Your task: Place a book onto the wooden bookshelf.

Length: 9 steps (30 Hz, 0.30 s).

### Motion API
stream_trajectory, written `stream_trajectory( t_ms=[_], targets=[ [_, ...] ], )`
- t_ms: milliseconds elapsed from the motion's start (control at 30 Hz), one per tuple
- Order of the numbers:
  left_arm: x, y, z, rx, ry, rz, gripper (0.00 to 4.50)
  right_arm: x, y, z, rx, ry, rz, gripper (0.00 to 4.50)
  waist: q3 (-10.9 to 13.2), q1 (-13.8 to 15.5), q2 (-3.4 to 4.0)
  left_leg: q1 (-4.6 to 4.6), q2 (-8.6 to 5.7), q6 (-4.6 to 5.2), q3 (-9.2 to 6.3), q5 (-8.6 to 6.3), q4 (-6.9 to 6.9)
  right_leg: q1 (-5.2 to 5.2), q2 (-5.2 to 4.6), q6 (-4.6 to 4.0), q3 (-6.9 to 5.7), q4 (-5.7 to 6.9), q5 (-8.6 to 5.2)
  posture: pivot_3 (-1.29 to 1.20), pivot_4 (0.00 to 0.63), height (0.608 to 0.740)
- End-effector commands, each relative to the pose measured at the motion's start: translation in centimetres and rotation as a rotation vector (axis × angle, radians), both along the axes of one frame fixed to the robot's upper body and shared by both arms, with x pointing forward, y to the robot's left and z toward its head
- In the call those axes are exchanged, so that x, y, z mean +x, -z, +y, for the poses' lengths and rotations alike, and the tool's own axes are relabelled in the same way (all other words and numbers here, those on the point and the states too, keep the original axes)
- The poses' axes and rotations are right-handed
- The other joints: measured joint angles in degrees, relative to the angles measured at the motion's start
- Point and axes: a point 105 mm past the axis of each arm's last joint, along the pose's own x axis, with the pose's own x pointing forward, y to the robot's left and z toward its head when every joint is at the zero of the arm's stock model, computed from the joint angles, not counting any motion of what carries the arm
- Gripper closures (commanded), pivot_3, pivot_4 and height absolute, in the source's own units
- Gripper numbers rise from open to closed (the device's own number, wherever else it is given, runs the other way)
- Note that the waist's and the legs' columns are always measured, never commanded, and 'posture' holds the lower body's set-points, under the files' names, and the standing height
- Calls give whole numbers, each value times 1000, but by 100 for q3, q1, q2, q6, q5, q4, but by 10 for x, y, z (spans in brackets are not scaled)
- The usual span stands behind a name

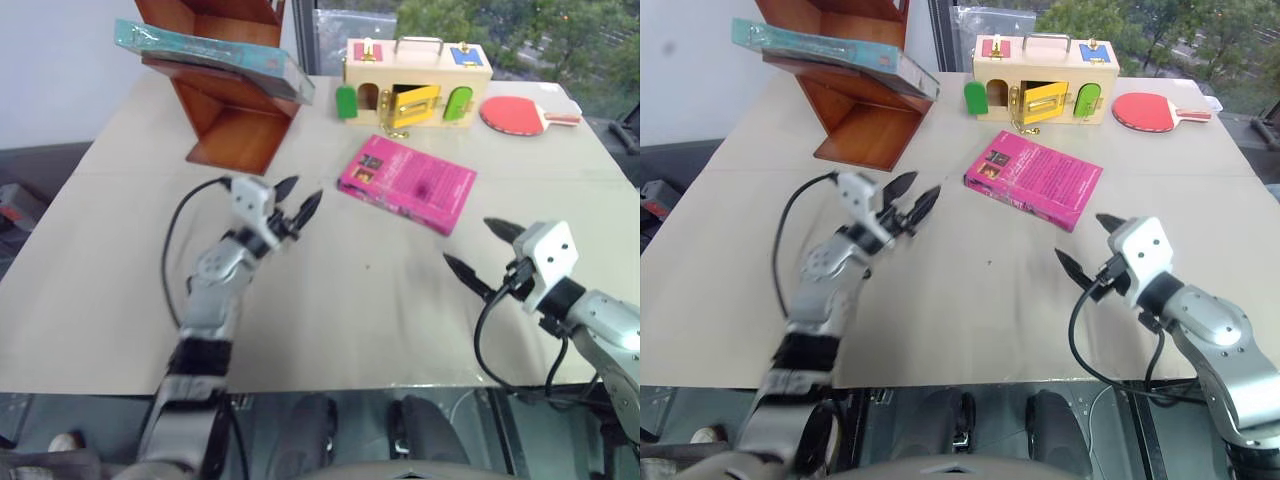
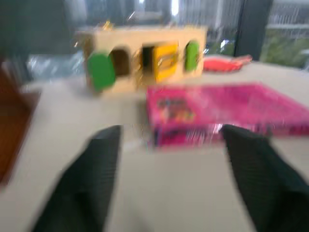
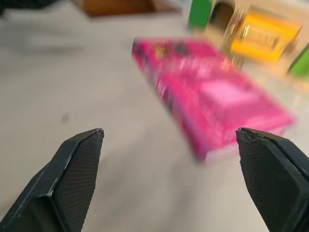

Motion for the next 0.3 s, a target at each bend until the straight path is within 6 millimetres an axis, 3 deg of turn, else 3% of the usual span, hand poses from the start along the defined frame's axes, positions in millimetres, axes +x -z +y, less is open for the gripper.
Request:
stream_trajectory(
  t_ms=[33,133,300],
  targets=[
    [-21,-10,17,27,-3,4,34,-14,-10,-14,-38,3,-31,0,-2,27,3,0,-4,1,-1,-1,1,3,-7,0,-3,-1,0,0,150,740],
    [-44,1,40,126,-22,66,34,-30,-5,-30,-68,13,13,0,-10,10,17,1,-6,3,0,-3,0,5,-12,1,-2,-4,0,0,150,740],
    [-61,8,76,214,-80,151,34,-40,0,-46,-89,36,44,0,-12,10,20,24,0,18,-1,-12,-18,14,-12,-5,-2,-4,0,0,150,740]
  ],
)
